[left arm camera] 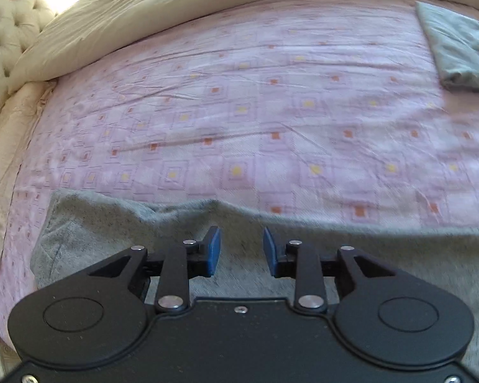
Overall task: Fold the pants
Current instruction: 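Open both tools and release the trousers onto the bed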
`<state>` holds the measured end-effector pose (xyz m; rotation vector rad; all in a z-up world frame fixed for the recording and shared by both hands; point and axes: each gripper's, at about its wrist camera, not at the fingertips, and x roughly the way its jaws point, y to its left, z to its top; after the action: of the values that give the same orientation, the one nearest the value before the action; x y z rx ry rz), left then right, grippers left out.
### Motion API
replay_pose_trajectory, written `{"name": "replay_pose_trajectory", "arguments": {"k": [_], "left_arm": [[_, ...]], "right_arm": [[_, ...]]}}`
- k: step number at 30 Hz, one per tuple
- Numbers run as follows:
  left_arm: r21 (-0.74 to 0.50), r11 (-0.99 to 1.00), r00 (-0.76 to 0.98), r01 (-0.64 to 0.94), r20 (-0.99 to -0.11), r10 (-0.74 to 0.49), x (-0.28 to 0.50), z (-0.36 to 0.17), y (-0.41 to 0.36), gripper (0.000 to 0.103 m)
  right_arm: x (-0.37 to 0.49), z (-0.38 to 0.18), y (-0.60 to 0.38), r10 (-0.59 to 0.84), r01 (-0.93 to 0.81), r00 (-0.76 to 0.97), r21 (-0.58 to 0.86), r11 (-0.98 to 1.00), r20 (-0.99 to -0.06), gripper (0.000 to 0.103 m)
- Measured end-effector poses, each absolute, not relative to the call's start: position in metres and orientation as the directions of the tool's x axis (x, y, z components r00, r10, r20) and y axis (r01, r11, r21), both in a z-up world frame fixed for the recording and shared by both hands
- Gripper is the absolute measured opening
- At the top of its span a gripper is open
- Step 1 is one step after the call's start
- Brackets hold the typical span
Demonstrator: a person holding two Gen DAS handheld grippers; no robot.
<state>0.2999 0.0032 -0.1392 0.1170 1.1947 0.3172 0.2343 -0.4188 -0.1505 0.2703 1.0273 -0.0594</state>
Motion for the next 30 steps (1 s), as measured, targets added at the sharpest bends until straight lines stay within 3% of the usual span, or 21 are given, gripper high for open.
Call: {"name": "replay_pose_trajectory", "arguments": {"k": [6, 8, 13, 18, 21, 23, 27, 30], "left_arm": [[0.265, 0.958, 0.135, -0.111, -0.951, 0.279, 0.269, -0.191, 0.001, 0.045], [0.26, 0.958, 0.18, -0.122, -0.943, 0.279, 0.26, -0.183, 0.005, 0.045], [0.248, 0.944, 0.242, -0.216, -0.923, 0.299, 0.242, -0.152, 0.018, 0.046], [0.242, 0.922, 0.23, -0.303, -0.92, 0.318, 0.208, -0.139, 0.039, 0.047], [0.256, 0.903, 0.214, -0.345, -0.915, 0.341, 0.188, -0.136, 0.056, 0.047], [0.271, 0.887, 0.199, -0.375, -0.91, 0.363, 0.176, -0.135, 0.073, 0.047], [0.281, 0.858, 0.189, -0.43, -0.901, 0.39, 0.159, -0.126, 0.112, 0.047], [0.283, 0.854, 0.202, -0.437, -0.894, 0.4, 0.156, -0.117, 0.141, 0.05]], "right_arm": [[0.222, -0.17, -0.432, -0.061, 0.336, 0.451, 0.106, 0.936, -0.891, 0.006], [0.227, -0.153, -0.421, -0.088, 0.31, 0.496, 0.081, 0.947, -0.864, 0.009], [0.245, -0.121, -0.367, 0.044, 0.076, 0.621, 0.116, 0.99, -0.782, 0.01], [0.271, -0.145, -0.304, 0.102, -0.1, 0.546, 0.056, 0.993, -0.831, 0.009], [0.28, -0.169, -0.298, 0.134, -0.109, 0.49, 0.092, 0.99, -0.861, 0.009], [0.284, -0.186, -0.302, 0.073, -0.048, 0.426, 0.058, 0.997, -0.902, 0.008], [0.282, -0.182, -0.308, 0.065, 0.044, 0.437, 0.094, 0.995, -0.897, 0.006], [0.27, -0.167, -0.295, 0.077, 0.01, 0.49, 0.094, 0.995, -0.868, 0.008]]}}
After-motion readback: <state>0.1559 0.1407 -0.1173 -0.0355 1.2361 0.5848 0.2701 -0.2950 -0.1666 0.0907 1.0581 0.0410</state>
